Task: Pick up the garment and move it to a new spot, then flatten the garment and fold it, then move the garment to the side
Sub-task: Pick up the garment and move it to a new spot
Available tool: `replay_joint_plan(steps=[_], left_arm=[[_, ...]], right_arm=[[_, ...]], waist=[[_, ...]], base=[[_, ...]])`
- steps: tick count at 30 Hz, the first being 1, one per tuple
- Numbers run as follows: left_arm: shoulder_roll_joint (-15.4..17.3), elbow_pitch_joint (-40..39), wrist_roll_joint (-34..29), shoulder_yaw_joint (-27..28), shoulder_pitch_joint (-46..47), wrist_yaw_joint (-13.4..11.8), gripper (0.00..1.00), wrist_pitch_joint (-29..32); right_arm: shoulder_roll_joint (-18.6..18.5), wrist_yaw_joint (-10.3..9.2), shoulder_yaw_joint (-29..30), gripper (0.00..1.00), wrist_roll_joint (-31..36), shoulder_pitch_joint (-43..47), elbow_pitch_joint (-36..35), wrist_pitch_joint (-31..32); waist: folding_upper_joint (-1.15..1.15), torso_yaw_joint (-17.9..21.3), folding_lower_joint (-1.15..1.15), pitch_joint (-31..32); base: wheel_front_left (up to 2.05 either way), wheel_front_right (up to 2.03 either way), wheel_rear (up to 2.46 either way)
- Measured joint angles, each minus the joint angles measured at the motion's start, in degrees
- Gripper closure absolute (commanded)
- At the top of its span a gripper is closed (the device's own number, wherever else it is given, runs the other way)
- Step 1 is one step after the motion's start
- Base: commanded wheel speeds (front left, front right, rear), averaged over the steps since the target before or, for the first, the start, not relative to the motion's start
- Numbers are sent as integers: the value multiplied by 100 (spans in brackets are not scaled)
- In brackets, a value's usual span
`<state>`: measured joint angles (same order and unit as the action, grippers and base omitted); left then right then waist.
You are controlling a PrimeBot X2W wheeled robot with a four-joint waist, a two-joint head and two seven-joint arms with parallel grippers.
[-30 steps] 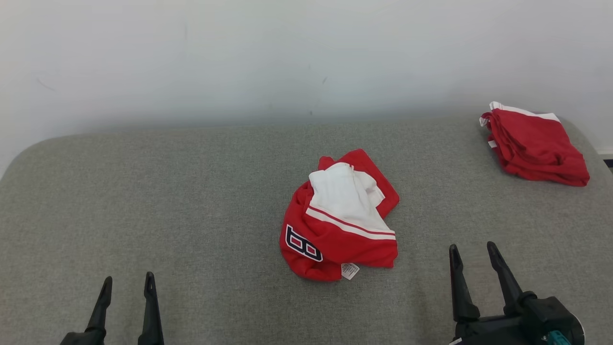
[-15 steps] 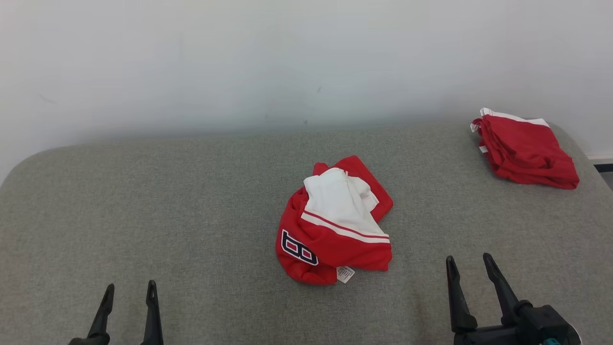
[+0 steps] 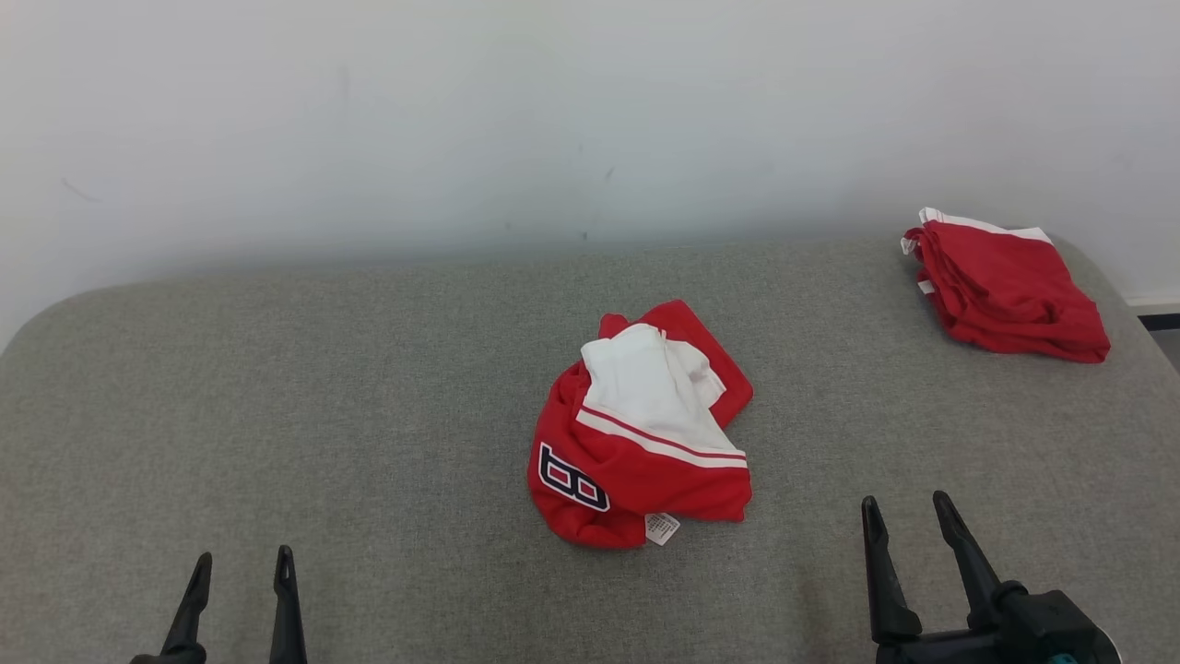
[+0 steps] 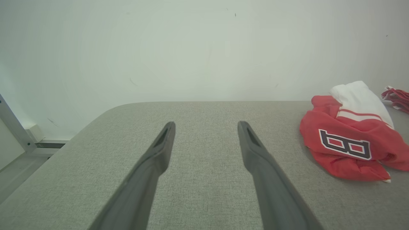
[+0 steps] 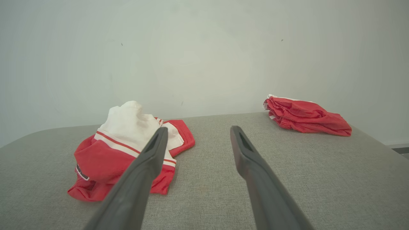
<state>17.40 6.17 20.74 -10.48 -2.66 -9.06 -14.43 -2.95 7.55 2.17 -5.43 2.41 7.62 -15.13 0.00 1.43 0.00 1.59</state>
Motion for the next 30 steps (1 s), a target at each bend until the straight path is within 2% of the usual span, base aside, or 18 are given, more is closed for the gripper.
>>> replay_joint_plan(steps=[30], left_arm=[[31, 30, 64, -85, -30, -53, 0, 14]], right_arm=[[0, 1, -12, 0, 44, 45, 43, 0]], waist=[[0, 4, 0, -31]], base=[[0, 0, 0]])
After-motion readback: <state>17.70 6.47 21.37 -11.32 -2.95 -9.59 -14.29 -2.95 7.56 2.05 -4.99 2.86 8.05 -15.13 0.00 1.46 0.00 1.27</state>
